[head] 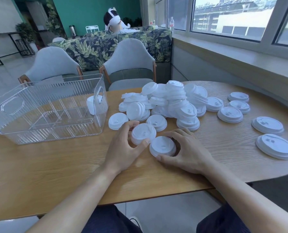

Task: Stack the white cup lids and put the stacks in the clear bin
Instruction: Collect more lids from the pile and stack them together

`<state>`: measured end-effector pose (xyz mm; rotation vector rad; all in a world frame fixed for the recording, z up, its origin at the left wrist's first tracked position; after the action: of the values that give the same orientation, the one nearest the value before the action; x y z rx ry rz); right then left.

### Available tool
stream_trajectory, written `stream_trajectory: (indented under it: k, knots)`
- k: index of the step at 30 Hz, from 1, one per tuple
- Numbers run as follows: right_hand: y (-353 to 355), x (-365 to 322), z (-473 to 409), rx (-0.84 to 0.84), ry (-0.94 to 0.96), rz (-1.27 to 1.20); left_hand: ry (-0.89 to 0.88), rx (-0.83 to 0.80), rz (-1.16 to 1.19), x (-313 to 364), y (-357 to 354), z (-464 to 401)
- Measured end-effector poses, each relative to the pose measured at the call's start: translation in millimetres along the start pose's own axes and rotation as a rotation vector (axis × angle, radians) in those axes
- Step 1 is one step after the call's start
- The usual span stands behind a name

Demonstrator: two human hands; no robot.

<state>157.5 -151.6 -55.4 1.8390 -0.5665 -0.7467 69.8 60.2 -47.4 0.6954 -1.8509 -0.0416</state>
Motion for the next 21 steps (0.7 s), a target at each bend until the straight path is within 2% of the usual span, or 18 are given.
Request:
stream_trajectory:
  k: [3, 5, 10, 16, 21]
  knots:
    - [1.1, 0.8, 0.3, 0.010, -0.021, -0.072, -0.019, -0.018, 0.004, 3.8, -3.5, 2.4]
    - [1.9, 4.5, 0.6, 0.025, -0.079, -0.215, -0.020, -0.035, 0.026, 6.9, -8.5, 3.9]
    - [1.2, 15.3, -0.7, 0.151, -0.220, -0.437, -0.036, -0.126, 0.042, 13.1, -26.2, 7.0]
    - [-0.5, 15.6, -1.2, 0.165, -0.202, -0.427, -0.019, -0.236, 0.025, 16.0, -38.3, 9.5]
    - [0.3, 11.4, -0.4, 0.127, -0.162, -0.356, -0.007, -0.259, -0.011, 14.9, -36.8, 9.2]
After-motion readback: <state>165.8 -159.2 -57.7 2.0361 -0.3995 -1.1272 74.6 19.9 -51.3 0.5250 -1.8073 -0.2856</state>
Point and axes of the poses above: each hand's wrist, its own z-axis away from the middle knuckle, its own y-axis out of the back of the hand, x = y × z, the point moved 2 cm from there along -z, towards the middle knuckle, and after that the axes turned 15 degrees about z, right-handed, at the moved point
